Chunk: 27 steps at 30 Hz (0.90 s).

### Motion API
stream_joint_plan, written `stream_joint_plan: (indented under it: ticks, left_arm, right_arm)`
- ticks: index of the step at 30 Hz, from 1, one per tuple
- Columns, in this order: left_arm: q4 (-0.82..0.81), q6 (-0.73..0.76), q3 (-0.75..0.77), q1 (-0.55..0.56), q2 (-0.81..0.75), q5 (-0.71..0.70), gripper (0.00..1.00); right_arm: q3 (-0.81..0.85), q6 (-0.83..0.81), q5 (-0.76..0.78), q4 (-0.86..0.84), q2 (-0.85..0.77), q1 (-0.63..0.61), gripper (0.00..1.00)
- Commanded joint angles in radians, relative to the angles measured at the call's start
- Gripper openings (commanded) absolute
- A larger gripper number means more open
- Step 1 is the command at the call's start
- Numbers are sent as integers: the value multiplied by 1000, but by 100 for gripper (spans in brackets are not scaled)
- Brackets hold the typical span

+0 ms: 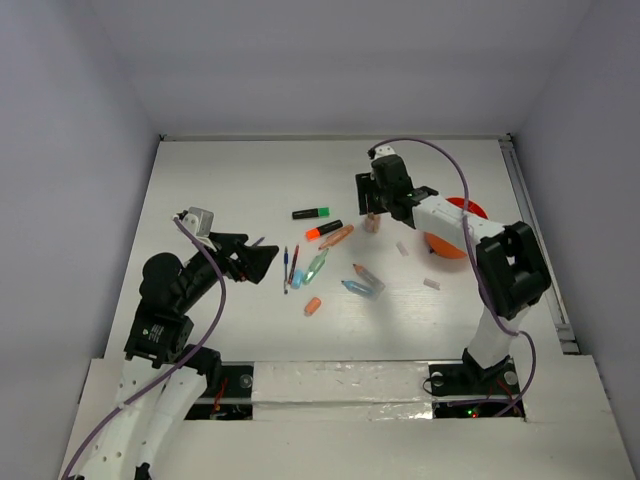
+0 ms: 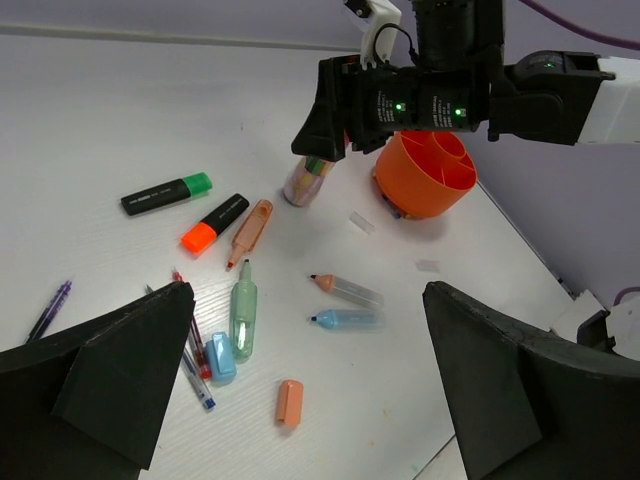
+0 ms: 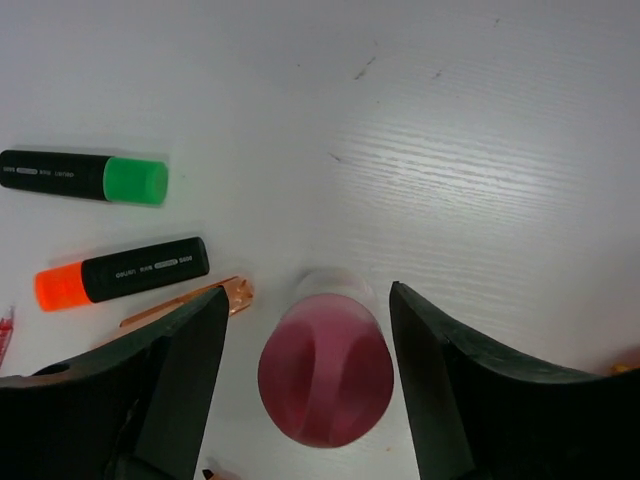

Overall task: Sort the stationery into containers
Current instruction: Pick up the stationery from the center of the board.

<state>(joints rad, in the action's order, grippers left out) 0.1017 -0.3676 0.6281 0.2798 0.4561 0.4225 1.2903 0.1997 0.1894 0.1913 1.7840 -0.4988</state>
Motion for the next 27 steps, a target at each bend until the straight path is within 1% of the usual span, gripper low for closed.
stream_joint_plan:
  ticks: [1,3,4,5,6,9,11,12,13,15,16,17,20,21,24,27]
  left_arm:
    - [-53,1,-11,4,-10,18,99]
    - [-53,1,-13,4,-11,16,99]
    - [-53,1,-13,4,-11,16,99]
    - [-53,1,-13,4,-11,15,99]
    - [-54,1,-13,4,-11,15,99]
    - [-54,1,-15,4,-13,15,99]
    - [-53,1,-15,4,-13,13,99]
    - [-54,1,-15,4,-13,15,99]
    - [-54,1,-15,4,-13,13,99]
    - [-54,-1,-13,4,-14,12,99]
    - [-54,-1,-13,4,-16,12,99]
    - [-54,-1,-14,13,-17,10,99]
    - [-54,-2,-15,22,-20,7,99]
    - [-54,-2,-15,22,-20,7,99]
    - [-54,-2,-15,32,-14,7,99]
    - [-53,-2,-15,32,-5,7,99]
  right_arm:
    - [64,-14,45,-6,21,-15,54]
    - [73,-13,51,3,29,-15,44]
    - [79,-13,58,5,31,-15,27]
    - [81,-11,71,8,29,-15,20]
    - [80,-11,79,4,25,-15,17]
    - [84,-14,117,7,-15,-15,13]
    - [72,-26,159,2,-86,-15,11]
    - [66,-42,210,2,-116,-15,10]
    - [57,-51,243,-1,-180,-15,9]
    - [21,-83,351,-7,-248,-15,8]
    - [8,-91,381,-6,-280,-15,8]
    - [-24,-91,425,-6,-349,-1,8]
    - [-86,-83,455,-16,-454,49,7]
    - [-103,-69,461,-15,-512,68,7]
    - [-164,-37,452,-15,-598,132,7]
    - [-190,-16,440,-9,-620,196,7]
